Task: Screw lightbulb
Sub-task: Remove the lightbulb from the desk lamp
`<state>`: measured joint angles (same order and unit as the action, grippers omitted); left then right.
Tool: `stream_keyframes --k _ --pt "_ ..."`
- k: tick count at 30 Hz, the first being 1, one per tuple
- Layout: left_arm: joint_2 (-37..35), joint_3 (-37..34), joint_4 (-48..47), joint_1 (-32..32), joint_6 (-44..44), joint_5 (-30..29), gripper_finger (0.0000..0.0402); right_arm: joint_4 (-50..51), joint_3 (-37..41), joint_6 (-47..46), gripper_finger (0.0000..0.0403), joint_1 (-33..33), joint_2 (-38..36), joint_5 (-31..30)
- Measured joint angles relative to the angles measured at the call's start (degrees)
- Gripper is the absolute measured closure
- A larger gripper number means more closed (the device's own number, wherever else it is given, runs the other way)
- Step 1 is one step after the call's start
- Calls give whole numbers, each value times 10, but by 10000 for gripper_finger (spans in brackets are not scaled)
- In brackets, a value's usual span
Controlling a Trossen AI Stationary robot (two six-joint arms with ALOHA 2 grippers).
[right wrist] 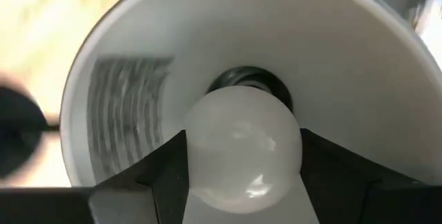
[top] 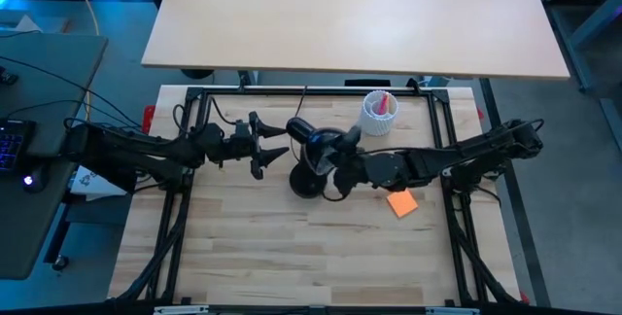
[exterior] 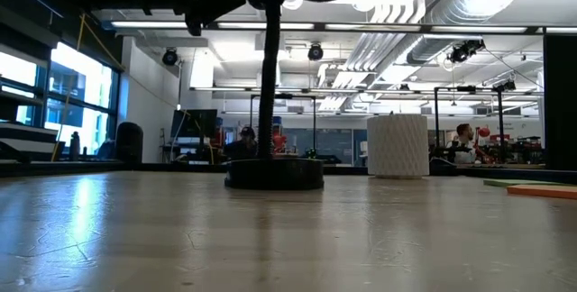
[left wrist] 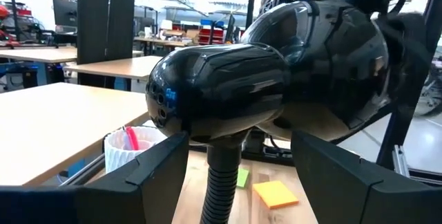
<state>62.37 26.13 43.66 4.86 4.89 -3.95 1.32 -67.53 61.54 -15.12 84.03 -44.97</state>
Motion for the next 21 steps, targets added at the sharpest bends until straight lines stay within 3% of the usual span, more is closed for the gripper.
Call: stream_keyframes --k 4,9,15,21 --pt "0 0 -1 0 5 0 149 2 0 184 172 -8 0 -31" --pt "0 0 -2 0 5 0 149 4 0 304 173 -28 1 -72" --pt "0 0 -2 0 5 -1 149 1 0 225 173 -38 1 -78" --pt "0 0 -4 0 10 -1 149 7 0 114 169 -28 0 -45"
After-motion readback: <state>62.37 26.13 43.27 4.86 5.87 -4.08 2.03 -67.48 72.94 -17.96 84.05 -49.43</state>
